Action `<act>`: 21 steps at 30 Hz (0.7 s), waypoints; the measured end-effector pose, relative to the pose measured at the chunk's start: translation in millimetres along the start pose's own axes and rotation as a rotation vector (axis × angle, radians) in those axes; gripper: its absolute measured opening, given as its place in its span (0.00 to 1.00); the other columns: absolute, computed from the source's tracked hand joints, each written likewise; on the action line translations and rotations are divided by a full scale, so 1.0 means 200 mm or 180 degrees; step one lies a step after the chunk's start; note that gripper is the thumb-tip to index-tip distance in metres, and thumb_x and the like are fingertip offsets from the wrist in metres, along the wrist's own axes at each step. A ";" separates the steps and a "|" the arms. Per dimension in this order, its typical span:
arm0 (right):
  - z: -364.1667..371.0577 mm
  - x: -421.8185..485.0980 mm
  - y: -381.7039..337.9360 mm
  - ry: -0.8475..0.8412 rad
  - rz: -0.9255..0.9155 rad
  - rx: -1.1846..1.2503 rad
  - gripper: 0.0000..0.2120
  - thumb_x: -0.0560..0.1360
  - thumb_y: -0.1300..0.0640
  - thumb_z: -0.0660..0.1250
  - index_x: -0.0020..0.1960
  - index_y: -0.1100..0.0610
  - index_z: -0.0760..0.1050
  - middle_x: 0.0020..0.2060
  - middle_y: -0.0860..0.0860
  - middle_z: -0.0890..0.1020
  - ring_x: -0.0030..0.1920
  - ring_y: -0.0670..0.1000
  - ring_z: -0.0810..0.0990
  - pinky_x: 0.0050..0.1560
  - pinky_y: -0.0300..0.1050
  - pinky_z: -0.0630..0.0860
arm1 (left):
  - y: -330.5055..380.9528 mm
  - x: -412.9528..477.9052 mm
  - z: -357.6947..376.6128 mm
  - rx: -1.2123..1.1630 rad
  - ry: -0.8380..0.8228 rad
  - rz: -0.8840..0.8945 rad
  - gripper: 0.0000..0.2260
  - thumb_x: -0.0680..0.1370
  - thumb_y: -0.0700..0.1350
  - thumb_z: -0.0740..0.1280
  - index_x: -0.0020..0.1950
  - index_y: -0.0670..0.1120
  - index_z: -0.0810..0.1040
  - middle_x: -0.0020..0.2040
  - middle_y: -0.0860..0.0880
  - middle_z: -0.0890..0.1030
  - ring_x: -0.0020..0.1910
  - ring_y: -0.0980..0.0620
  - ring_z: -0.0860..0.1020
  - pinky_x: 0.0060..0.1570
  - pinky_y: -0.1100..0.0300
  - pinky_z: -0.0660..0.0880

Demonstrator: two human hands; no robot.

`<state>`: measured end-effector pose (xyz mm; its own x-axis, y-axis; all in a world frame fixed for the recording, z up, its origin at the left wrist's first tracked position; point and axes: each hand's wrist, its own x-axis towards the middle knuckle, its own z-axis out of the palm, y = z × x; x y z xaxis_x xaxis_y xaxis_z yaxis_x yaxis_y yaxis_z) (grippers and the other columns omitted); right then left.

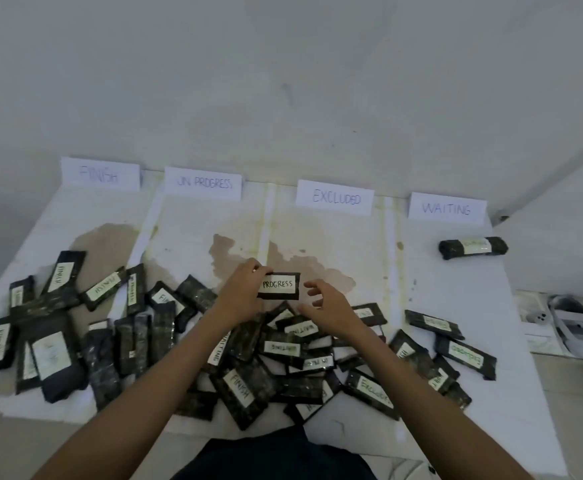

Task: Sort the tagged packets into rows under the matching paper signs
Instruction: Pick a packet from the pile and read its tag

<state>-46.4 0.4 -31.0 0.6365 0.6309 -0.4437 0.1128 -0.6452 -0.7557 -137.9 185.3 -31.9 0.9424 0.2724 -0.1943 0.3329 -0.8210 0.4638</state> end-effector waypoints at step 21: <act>0.56 0.72 -0.38 0.0008 -0.0716 -0.1527 0.24 0.73 0.57 0.65 0.69 0.58 0.69 0.68 0.58 0.69 0.68 0.58 0.67 0.68 0.54 0.66 | -0.87 0.62 -0.30 0.0576 0.0125 -0.0055 0.27 0.71 0.37 0.70 0.69 0.42 0.67 0.63 0.42 0.70 0.60 0.39 0.66 0.56 0.47 0.70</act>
<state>-48.2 188.5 -90.9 0.5581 0.7757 -0.2945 0.5828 -0.6191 -0.5263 -77.5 393.0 -84.2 0.9383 0.3036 -0.1653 0.3409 -0.8920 0.2970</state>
